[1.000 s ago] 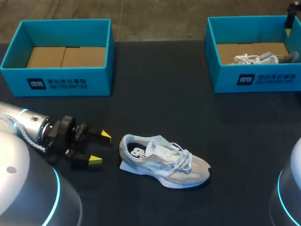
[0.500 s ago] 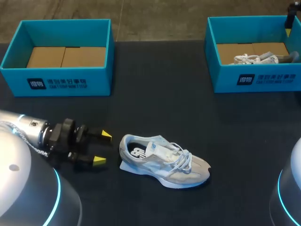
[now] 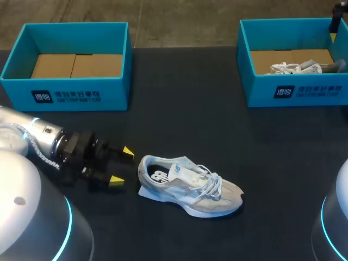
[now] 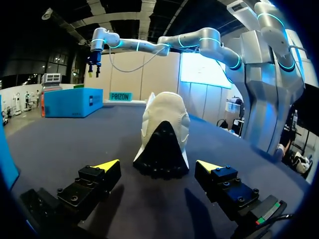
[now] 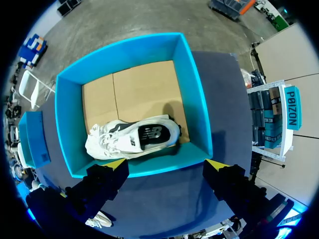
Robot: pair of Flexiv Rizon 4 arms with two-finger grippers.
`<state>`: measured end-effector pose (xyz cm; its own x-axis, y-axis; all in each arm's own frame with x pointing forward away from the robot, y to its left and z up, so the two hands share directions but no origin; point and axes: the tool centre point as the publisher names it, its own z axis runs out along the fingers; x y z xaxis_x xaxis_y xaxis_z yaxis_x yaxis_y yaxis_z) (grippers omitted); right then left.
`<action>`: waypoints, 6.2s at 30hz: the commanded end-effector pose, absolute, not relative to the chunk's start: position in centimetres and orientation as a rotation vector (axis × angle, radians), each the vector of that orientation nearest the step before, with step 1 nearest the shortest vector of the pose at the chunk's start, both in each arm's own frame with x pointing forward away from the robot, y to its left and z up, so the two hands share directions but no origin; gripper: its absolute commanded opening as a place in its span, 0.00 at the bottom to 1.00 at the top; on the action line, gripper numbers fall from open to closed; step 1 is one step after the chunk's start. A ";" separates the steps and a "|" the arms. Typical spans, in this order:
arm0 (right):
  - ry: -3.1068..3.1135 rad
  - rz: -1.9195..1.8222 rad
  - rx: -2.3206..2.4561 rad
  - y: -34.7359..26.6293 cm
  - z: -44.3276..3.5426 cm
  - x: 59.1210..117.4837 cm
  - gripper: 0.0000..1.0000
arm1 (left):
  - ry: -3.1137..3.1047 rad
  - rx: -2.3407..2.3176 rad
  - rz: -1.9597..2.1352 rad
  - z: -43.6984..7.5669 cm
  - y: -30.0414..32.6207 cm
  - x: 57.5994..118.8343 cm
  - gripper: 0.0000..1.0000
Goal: Take the shoe out of the shoebox, open the shoe tongue, remove and reinsert the insole, then place the shoe into the shoebox
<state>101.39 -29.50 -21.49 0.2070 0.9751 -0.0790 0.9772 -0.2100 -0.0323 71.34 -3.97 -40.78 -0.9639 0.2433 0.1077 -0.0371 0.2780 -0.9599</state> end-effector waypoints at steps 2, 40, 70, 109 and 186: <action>1.957 -0.128 2.420 -29.5 -21.4 101.3 1.00 | -2.260 -0.253 1.721 -41.5 -4.3 72.3 1.00; 1.957 -0.128 2.420 -29.5 -21.4 101.3 1.00 | -2.184 -0.341 1.696 -41.6 -8.6 70.3 1.00; 1.957 -0.128 2.420 -29.5 -21.4 101.3 1.00 | -2.197 -0.289 1.743 -41.6 -10.1 68.3 1.00; 1.957 -0.128 2.420 -29.5 -21.4 101.3 1.00 | -2.181 -0.254 1.806 -42.0 -13.3 67.6 1.00; 1.957 -0.128 2.420 -29.5 -21.4 101.3 1.00 | -2.300 0.103 2.030 -41.2 -10.6 68.0 0.00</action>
